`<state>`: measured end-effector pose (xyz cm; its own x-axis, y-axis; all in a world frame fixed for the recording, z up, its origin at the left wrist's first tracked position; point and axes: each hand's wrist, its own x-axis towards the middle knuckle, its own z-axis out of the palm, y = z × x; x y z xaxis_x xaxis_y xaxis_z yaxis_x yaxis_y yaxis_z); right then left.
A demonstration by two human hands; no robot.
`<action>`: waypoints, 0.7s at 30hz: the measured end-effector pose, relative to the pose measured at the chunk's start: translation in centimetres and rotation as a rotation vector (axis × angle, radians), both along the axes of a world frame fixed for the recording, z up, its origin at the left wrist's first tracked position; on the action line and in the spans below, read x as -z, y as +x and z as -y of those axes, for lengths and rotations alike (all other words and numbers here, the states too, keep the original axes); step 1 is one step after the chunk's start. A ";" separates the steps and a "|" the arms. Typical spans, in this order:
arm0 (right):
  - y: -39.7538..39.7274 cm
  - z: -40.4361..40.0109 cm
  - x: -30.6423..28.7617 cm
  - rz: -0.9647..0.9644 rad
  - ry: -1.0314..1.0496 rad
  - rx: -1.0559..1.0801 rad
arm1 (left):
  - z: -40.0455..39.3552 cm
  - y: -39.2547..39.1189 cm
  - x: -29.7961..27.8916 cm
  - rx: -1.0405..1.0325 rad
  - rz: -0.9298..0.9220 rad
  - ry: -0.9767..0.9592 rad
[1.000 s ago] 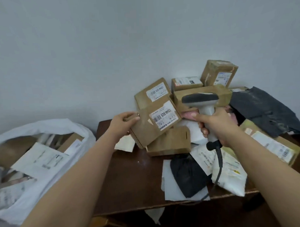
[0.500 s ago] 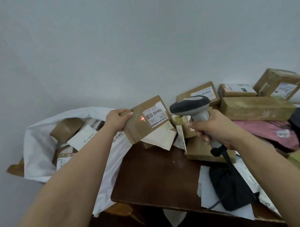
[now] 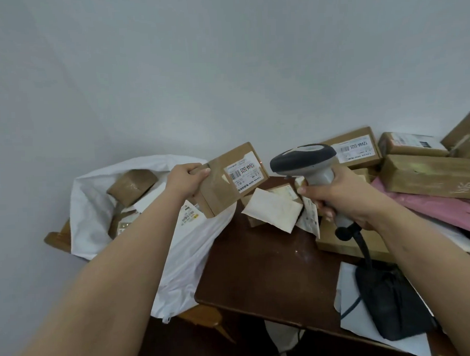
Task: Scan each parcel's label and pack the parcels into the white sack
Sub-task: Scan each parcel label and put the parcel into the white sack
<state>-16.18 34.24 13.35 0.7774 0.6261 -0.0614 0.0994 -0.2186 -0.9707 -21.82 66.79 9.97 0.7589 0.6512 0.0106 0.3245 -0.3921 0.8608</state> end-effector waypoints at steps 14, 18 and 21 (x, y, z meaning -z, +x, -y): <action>-1.5 -10.0 1.6 -0.115 0.017 -0.020 | -12.2 -10.6 1.3 -0.637 0.291 -0.145; -1.6 -11.0 2.6 -0.168 0.027 -0.010 | -12.3 -9.3 4.3 -0.533 -0.127 -0.173; -1.2 -10.0 3.0 -0.200 0.004 0.034 | -11.0 -7.2 5.0 -0.480 -0.321 -0.006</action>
